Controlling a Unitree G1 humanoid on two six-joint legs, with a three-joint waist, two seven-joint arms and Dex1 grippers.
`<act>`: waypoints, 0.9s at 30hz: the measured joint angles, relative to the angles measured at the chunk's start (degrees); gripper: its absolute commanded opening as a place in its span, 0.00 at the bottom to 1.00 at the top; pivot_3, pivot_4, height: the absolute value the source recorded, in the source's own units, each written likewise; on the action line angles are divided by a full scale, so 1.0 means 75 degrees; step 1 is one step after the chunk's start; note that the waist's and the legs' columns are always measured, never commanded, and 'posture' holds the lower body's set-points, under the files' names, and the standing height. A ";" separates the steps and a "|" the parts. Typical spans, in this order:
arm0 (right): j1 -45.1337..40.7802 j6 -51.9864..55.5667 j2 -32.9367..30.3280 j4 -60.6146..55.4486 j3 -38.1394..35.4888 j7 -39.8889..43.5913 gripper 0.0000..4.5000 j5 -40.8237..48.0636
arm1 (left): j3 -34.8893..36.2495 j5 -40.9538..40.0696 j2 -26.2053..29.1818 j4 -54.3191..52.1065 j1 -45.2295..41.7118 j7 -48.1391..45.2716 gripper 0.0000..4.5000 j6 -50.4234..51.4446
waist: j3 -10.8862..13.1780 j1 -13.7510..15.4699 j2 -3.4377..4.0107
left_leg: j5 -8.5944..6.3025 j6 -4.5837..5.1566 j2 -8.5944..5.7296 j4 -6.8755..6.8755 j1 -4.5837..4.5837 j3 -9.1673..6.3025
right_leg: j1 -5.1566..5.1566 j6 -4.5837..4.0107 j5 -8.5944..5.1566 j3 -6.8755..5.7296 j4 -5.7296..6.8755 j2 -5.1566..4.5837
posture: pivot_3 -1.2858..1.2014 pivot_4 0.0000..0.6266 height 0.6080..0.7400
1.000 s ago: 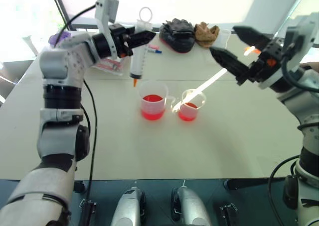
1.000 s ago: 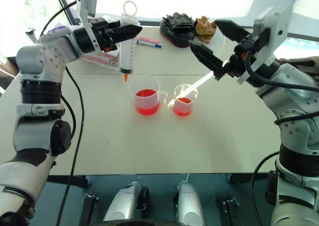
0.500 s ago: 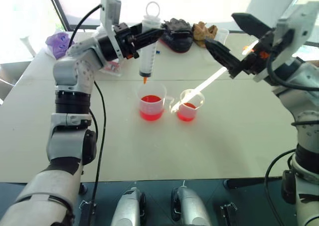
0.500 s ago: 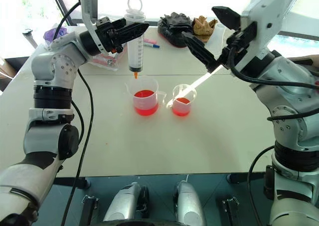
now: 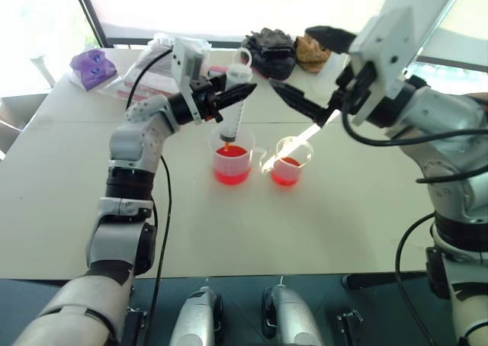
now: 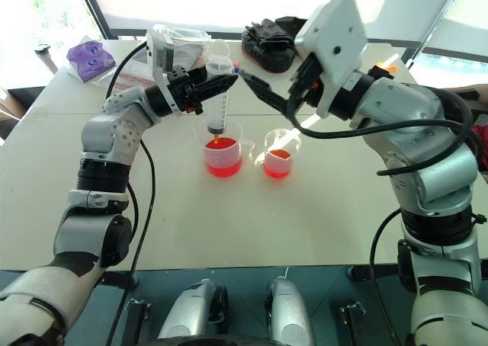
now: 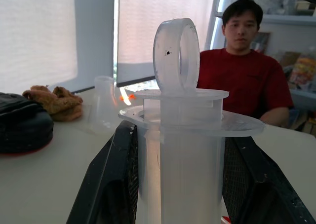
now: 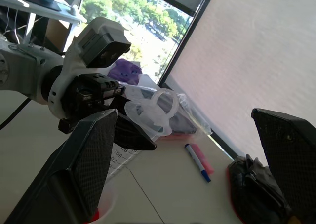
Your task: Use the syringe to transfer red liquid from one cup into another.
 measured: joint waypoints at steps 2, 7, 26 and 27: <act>-0.0112 -0.0062 0.0052 0.0040 0.0316 0.0088 1.00 -0.0289 | -0.0110 0.0066 -0.0123 0.0051 0.0131 0.0011 0.36 -0.0108 | 0.0000 0.0003 0.0000 | 0.0000 0.0000 0.0000 0.0000 -0.0001 0.0000 | 0.0000 0.0000 0.0000 -0.0001 -0.0001 0.0000 | 0.52 0.24 1.00; -0.0295 -0.0619 0.0418 0.0747 0.0981 0.0136 1.00 -0.1289 | -0.0334 0.0293 -0.0193 0.0092 0.0468 -0.0011 0.36 -0.0556 | 0.0000 -0.0005 0.0000 | 0.0000 0.0000 0.0000 0.0000 -0.0001 0.0001 | -0.0001 0.0000 0.0000 -0.0001 0.0000 0.0001 | 0.52 0.24 1.00; -0.0869 -0.2710 0.1387 0.3459 0.1723 0.0287 1.00 -0.3889 | -0.0512 0.0467 -0.0260 -0.0132 0.0876 0.0215 0.36 -0.0754 | 0.0000 -0.0010 0.0000 | 0.0016 -0.0027 -0.0002 0.0000 -0.0001 0.0001 | 0.0000 0.0000 0.0000 -0.0002 0.0000 0.0000 | 0.52 0.24 1.00; -0.0871 -0.2749 0.1390 0.3470 0.1723 0.0304 1.00 -0.3945 | -0.0524 0.0488 -0.0259 -0.0153 0.0879 0.0239 0.36 -0.0752 | 0.0000 -0.0011 0.0000 | 0.0016 -0.0027 -0.0002 0.0000 -0.0001 0.0001 | 0.0000 0.0000 0.0000 -0.0002 0.0001 0.0000 | 0.52 0.24 1.00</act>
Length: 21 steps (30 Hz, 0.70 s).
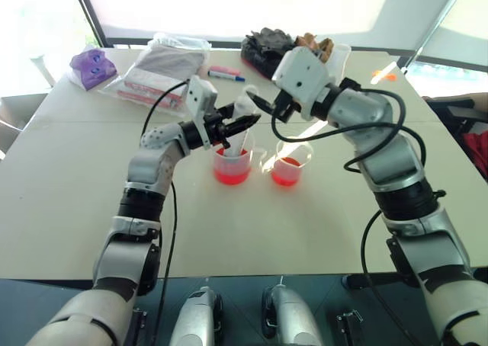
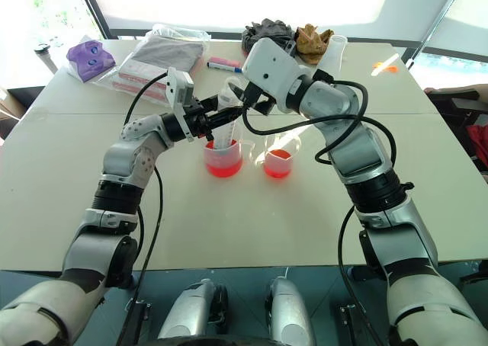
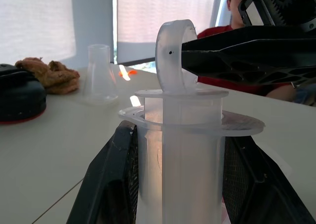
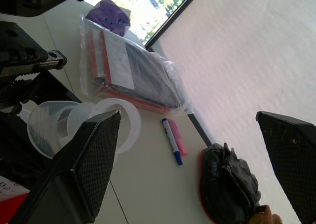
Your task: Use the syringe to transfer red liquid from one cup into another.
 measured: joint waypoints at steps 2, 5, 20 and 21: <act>-0.0099 -0.0019 0.0097 0.0091 0.0020 0.0013 1.00 -0.0151 | 0.0000 0.0052 0.0016 -0.0058 0.0004 0.0065 0.36 0.0000 | 0.0000 -0.0006 0.0000 | 0.0000 0.0000 0.0000 0.0000 0.0000 0.0000 | 0.0000 0.0000 0.0000 0.0000 0.0001 0.0000 | 0.52 0.24 1.00; -0.0234 0.0007 0.0299 0.0179 0.0101 0.0015 0.83 -0.0386 | 0.0005 0.0106 0.0022 -0.0071 0.0005 0.0130 0.36 -0.0109 | 0.0000 -0.0027 0.0000 | 0.0000 -0.0001 0.0004 -0.0001 0.0003 0.0000 | 0.0000 0.0000 0.0000 0.0000 0.0003 0.0002 | 0.52 0.24 1.00; -0.0225 0.0154 0.0659 0.0138 0.0563 0.0352 0.01 -0.1066 | 0.0069 0.0225 0.0033 -0.0066 0.0123 0.0239 0.36 -0.0208 | 0.0000 -0.0014 0.0001 | 0.0005 -0.0009 -0.0004 -0.0001 0.0001 -0.0002 | 0.0001 0.0000 0.0000 -0.0003 0.0002 -0.0005 | 0.52 0.24 1.00; -0.0225 0.0148 0.0652 0.0139 0.0559 0.0352 0.01 -0.1066 | 0.0070 0.0224 0.0026 -0.0075 0.0124 0.0241 0.36 -0.0195 | 0.0000 -0.0015 0.0001 | 0.0005 -0.0009 -0.0004 -0.0002 0.0001 -0.0001 | 0.0001 0.0000 0.0000 -0.0003 0.0002 -0.0005 | 0.52 0.24 1.00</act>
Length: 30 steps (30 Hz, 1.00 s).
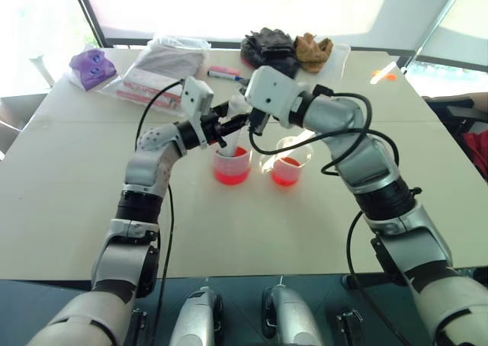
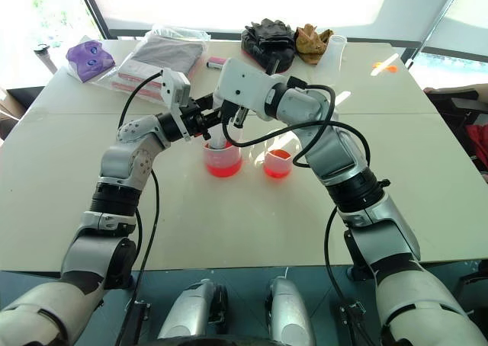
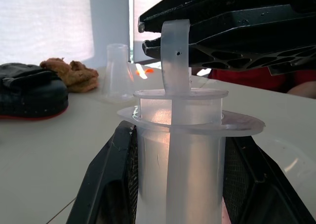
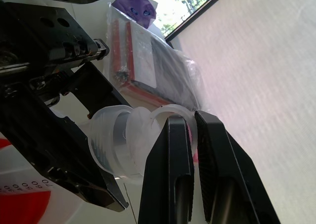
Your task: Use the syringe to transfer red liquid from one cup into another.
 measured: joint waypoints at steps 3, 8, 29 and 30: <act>-0.0003 -0.0019 -0.0006 0.0021 -0.0008 -0.0002 0.01 -0.0003 | 0.0003 -0.0004 -0.0012 -0.0035 0.0000 0.0028 0.36 0.0067 | 0.0000 -0.0001 0.0000 | 0.0000 0.0000 0.0000 0.0000 0.0000 0.0000 | 0.0000 0.0000 0.0000 0.0000 0.0000 0.0000 | 0.52 0.24 1.00; -0.0035 -0.0169 -0.0007 0.0157 -0.0009 -0.0010 0.01 -0.0003 | 0.0010 -0.0012 -0.0017 -0.0077 0.0034 0.0075 0.36 0.0104 | 0.0000 0.0001 0.0000 | 0.0000 0.0000 0.0000 0.0000 0.0000 0.0000 | 0.0000 0.0000 0.0000 0.0000 0.0000 0.0000 | 0.52 0.24 1.00; -0.0457 -0.0991 -0.0001 0.0827 -0.0009 -0.0604 0.01 -0.0006 | 0.0101 -0.0170 0.0077 -0.0454 0.0255 0.0343 0.36 0.0245 | 0.0000 -0.0005 0.0000 | 0.0002 -0.0003 0.0001 0.0000 0.0000 0.0000 | 0.0000 0.0000 0.0000 0.0000 0.0000 -0.0002 | 0.52 0.24 1.00; -0.0457 -0.0990 -0.0001 0.0828 -0.0009 -0.0605 0.01 -0.0007 | 0.0100 -0.0170 0.0077 -0.0465 0.0285 0.0343 0.36 0.0248 | 0.0000 -0.0003 0.0000 | 0.0002 -0.0003 0.0001 0.0000 0.0000 0.0000 | 0.0000 0.0000 0.0000 0.0000 0.0000 -0.0002 | 0.52 0.24 1.00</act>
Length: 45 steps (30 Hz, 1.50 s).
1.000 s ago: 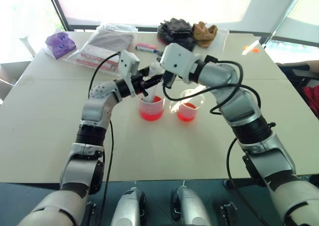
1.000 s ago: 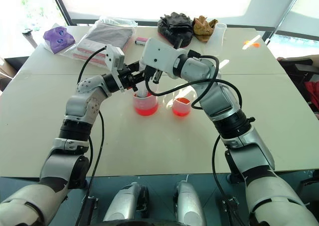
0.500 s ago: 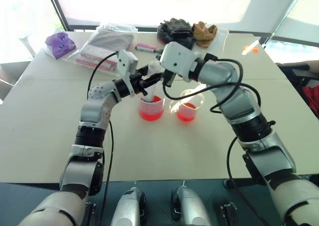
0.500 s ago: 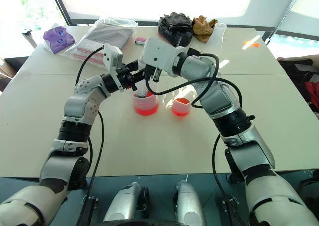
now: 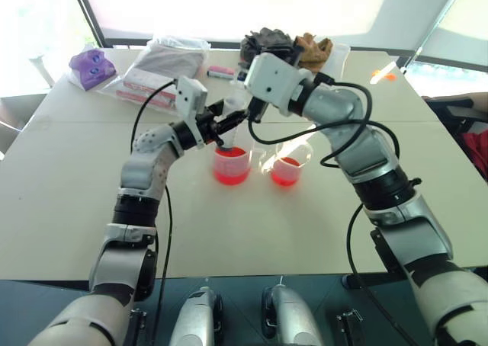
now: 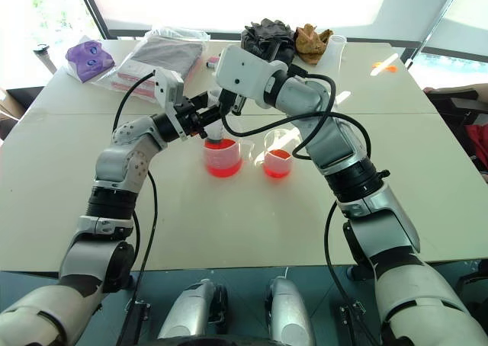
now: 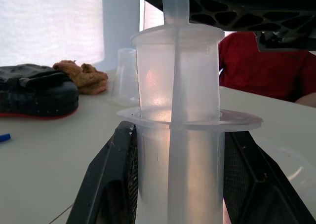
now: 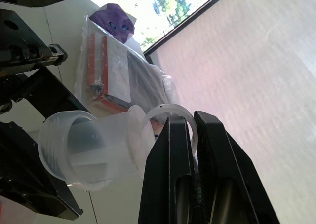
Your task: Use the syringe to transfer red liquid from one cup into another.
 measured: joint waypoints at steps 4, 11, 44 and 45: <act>-0.0002 0.0010 -0.0002 -0.0005 0.0000 -0.0066 0.01 -0.0023 | -0.0010 0.0003 0.0001 -0.0010 0.0044 0.0000 0.36 0.0026 | 0.0000 0.0003 0.0000 | 0.0000 0.0001 0.0000 0.0000 0.0000 0.0000 | 0.0000 0.0000 0.0000 0.0000 0.0000 0.0000 | 0.52 0.24 1.00; -0.0002 0.0344 -0.0153 -0.0222 -0.0310 -0.0050 0.60 0.0014 | -0.0102 0.0021 -0.0022 0.0049 0.0021 -0.0013 0.36 0.0044 | 0.0000 0.0018 0.0000 | 0.0000 0.0001 -0.0001 0.0000 -0.0001 0.0000 | 0.0000 0.0000 0.0000 0.0000 -0.0003 -0.0003 | 0.52 0.24 1.00; 0.4087 0.3683 -0.2920 -0.4736 -0.4627 0.1599 0.70 0.3545 | 0.0330 -0.0700 -0.0324 0.0643 -0.2351 -0.0281 0.36 0.0333 | 0.0000 0.0224 -0.0001 | -0.0037 0.0063 -0.0004 -0.0001 -0.0008 -0.0016 | 0.0018 0.0000 0.0000 -0.0016 -0.0047 -0.0004 | 0.52 0.24 1.00; 0.4193 0.3684 -0.2955 -0.4731 -0.4734 0.1578 0.70 0.3544 | 0.0325 -0.0744 -0.0447 0.0650 -0.2460 -0.0309 0.36 0.0333 | 0.0000 0.0238 -0.0001 | -0.0038 0.0064 -0.0007 -0.0001 -0.0009 -0.0020 | 0.0023 0.0000 0.0000 -0.0019 -0.0056 -0.0003 | 0.52 0.24 1.00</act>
